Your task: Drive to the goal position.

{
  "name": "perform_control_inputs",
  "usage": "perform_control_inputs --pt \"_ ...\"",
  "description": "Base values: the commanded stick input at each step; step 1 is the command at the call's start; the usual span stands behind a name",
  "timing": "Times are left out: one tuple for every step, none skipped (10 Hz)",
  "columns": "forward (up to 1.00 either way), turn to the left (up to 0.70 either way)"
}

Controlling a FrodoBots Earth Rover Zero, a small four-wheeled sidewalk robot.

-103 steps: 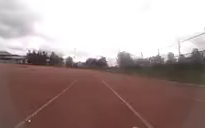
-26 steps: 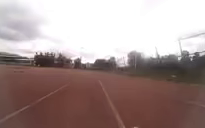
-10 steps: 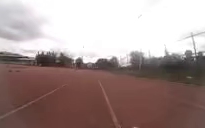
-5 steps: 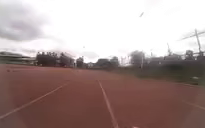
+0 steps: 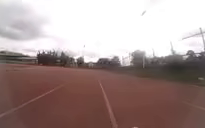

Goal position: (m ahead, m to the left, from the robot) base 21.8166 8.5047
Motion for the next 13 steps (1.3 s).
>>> perform_control_inputs --pt "0.70 0.00" --pt "0.70 0.00" --pt "0.70 0.00" --pt "0.70 0.00" --pt "0.70 0.00" --pt "0.70 0.00" --pt "0.70 0.00" --pt "0.70 0.00" --pt "0.70 0.00" --pt "0.70 0.00" --pt "0.70 0.00" --pt "0.70 0.00" --pt "0.70 0.00"
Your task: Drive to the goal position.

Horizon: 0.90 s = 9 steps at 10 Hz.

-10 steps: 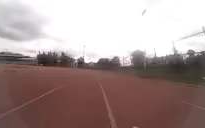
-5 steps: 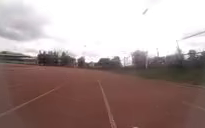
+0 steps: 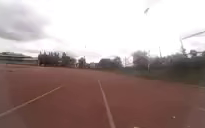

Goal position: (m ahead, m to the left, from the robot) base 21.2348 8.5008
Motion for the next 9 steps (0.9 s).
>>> perform_control_inputs --pt "0.70 0.00" --pt "0.70 0.00" --pt "0.70 0.00" --pt "0.70 0.00" --pt "0.70 0.00" --pt "0.70 0.00" --pt "0.70 0.00" --pt "0.70 0.00" --pt "0.70 0.00"
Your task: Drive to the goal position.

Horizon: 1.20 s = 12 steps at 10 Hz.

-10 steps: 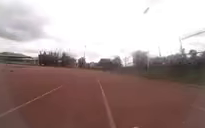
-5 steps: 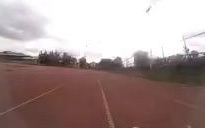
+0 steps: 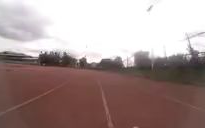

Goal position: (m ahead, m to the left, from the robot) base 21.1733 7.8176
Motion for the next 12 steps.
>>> perform_control_inputs --pt "0.70 0.00" --pt "0.70 0.00" --pt "0.70 0.00" --pt "0.70 0.00" --pt "0.70 0.00" --pt "0.70 0.00" --pt "0.70 0.00" --pt "0.70 0.00" --pt "0.70 0.00" --pt "0.70 0.00" --pt "0.70 0.00" --pt "0.70 0.00"
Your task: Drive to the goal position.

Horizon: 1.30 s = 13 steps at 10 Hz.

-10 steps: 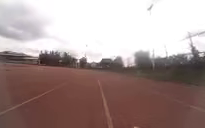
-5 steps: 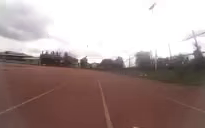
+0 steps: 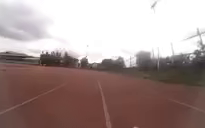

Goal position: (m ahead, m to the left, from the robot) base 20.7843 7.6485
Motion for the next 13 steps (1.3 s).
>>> perform_control_inputs --pt "0.70 0.00" --pt "0.70 0.00" --pt "0.70 0.00" --pt "0.70 0.00" --pt "0.70 0.00" --pt "0.70 0.00" --pt "0.70 0.00" --pt "0.70 0.00" --pt "0.70 0.00" --pt "0.70 0.00" --pt "0.70 0.00" --pt "0.70 0.00" --pt "0.70 0.00"
